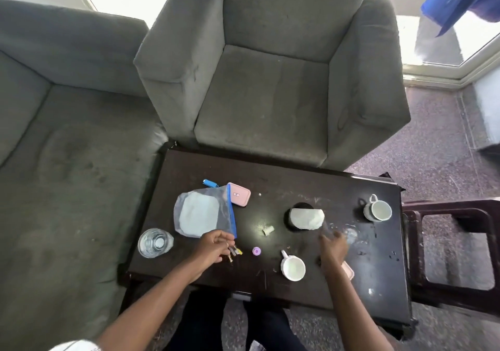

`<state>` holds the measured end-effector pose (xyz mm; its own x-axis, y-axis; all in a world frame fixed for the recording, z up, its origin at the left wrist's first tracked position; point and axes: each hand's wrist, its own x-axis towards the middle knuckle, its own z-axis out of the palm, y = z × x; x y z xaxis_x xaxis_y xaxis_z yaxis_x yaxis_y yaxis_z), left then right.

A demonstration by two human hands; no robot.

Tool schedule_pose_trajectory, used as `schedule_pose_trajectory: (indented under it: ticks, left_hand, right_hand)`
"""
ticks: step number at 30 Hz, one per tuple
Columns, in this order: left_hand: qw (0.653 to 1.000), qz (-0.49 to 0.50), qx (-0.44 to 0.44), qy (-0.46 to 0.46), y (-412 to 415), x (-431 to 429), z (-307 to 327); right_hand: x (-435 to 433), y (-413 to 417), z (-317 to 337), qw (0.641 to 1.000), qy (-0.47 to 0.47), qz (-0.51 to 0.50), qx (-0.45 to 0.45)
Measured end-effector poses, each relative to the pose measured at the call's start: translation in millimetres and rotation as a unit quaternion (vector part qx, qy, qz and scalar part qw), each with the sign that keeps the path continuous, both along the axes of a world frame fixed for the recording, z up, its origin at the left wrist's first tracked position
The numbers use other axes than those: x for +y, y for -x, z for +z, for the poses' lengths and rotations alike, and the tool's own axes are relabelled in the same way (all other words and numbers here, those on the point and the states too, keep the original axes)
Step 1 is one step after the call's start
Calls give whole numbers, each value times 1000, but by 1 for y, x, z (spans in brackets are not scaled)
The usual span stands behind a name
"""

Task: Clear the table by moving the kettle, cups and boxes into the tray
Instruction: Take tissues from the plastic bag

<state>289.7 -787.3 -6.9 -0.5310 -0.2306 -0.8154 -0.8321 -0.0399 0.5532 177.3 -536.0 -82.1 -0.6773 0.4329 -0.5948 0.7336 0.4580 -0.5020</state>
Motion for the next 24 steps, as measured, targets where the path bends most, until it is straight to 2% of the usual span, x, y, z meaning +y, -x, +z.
schedule_pose_trajectory:
  ticks: [3,5,8,11,13,15,16,20,24]
  left_hand:
    - [999,-30,-13,13,-18,-29,-14]
    - [998,-55,-22,35,-35,-56,-28]
    - [990,-96,-30,99,-52,-89,-54]
    - [977,-125,-53,165,-65,-126,-80]
    - [952,-163,-46,253,-69,-144,-88]
    - [906,-215,-34,363,-76,-158,-98]
    - [893,-228,-39,385,-80,-163,-103]
    - [905,-237,-85,343,-98,-173,-132]
    - [906,-247,-49,339,-103,-169,-149]
  right_hand:
    - [-27,-44,8,995,86,-7,-55]
    - [-59,-71,20,985,138,36,-95]
    - [-97,-100,24,967,166,123,-147]
    - [-137,-121,15,948,152,211,-185]
    - [-160,-132,12,938,131,251,-201]
    - [-181,-140,11,931,118,280,-200]
    - [-190,-143,10,927,116,296,-199]
    - [-209,-158,7,907,105,351,-207]
    - [-199,-172,5,903,94,364,-208]
